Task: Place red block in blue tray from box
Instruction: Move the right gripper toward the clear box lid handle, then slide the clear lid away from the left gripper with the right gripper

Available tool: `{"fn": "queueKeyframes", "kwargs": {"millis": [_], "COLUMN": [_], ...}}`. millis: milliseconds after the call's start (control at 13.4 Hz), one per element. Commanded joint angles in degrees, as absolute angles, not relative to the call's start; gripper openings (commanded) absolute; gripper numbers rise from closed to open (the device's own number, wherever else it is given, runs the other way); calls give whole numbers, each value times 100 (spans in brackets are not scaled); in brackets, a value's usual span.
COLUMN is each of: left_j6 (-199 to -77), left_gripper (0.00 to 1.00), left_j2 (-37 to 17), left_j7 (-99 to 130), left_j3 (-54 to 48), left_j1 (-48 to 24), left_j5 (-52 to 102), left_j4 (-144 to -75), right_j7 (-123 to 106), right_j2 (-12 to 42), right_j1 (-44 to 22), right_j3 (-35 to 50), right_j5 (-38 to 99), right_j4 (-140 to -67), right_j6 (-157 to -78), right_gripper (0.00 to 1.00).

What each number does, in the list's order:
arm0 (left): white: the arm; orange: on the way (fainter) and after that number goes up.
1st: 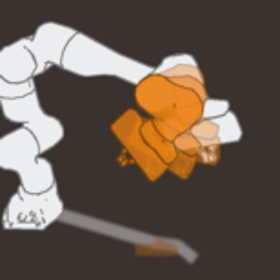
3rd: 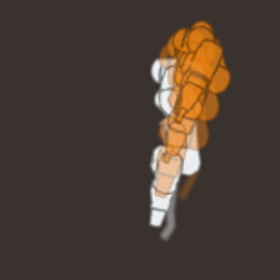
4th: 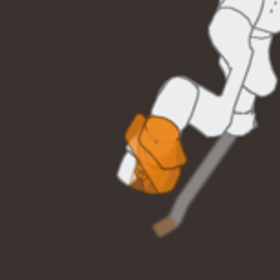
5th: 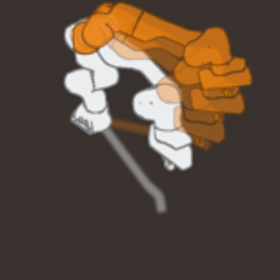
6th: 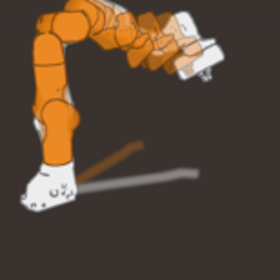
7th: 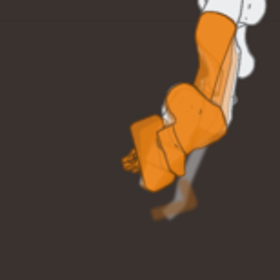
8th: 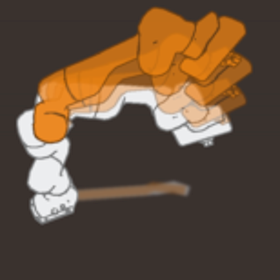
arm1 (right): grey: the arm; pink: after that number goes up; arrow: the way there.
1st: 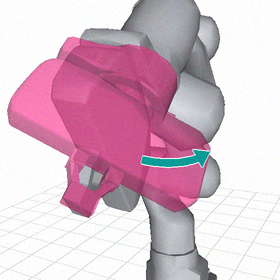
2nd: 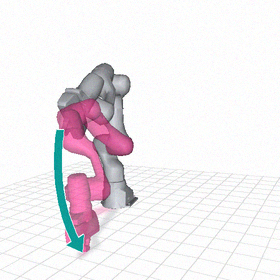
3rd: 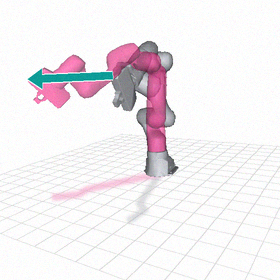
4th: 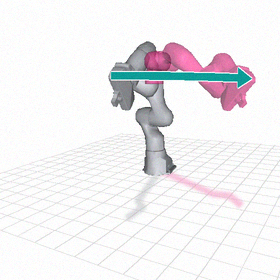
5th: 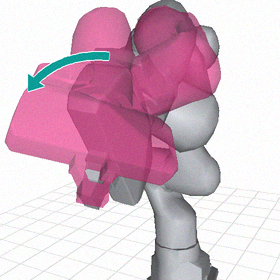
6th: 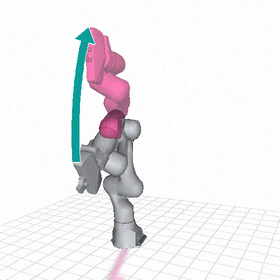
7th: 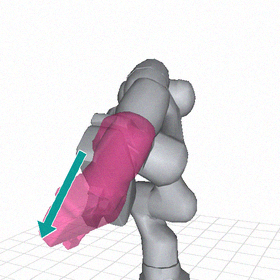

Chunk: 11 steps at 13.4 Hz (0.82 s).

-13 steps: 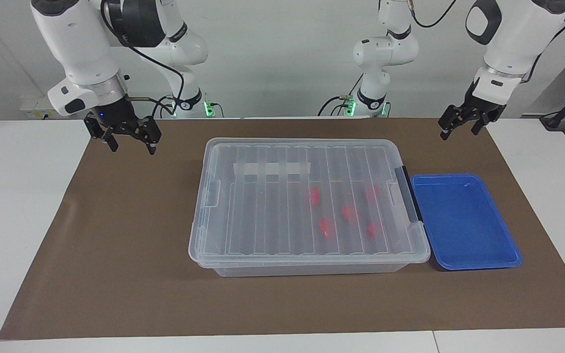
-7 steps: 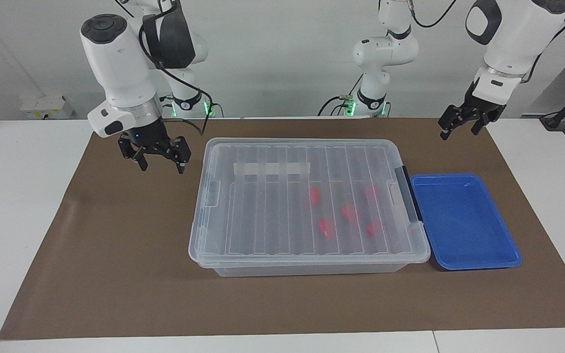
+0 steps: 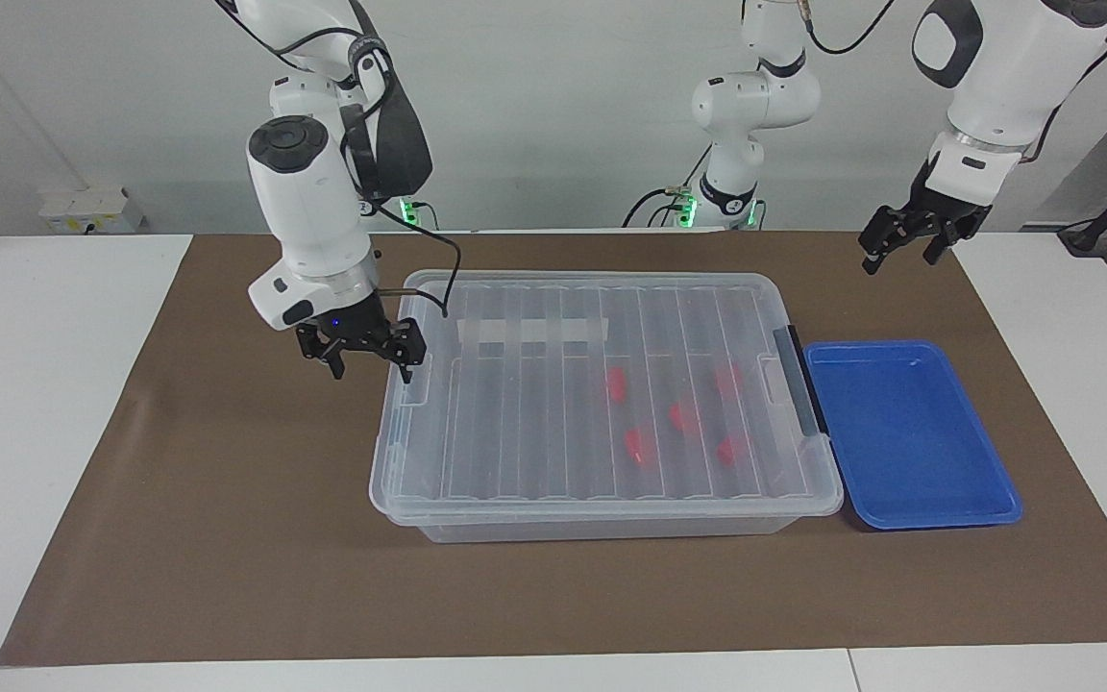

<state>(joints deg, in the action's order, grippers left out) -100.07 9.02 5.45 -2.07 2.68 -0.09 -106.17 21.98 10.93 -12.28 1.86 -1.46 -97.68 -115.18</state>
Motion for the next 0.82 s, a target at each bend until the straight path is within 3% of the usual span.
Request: {"fn": "queueKeyframes", "kwargs": {"millis": [0,746], "left_j6": [-10134,-10142], "left_gripper": [100,100], "left_j2": [1072,1072], "left_j7": [510,510], "left_j3": [-237,-237], "left_j1": [343,334], "left_j5": [70,70], "left_j4": [-10828,-10828], "right_j7": [2303,1584], "right_j2": [915,817], "right_j1": [-1292,-1002], "right_j3": [202,185], "right_j5": [-114,-510], "right_j4": [-10150,-10248], "right_j6": [-11690,-11127], "right_gripper": [99,100]}}
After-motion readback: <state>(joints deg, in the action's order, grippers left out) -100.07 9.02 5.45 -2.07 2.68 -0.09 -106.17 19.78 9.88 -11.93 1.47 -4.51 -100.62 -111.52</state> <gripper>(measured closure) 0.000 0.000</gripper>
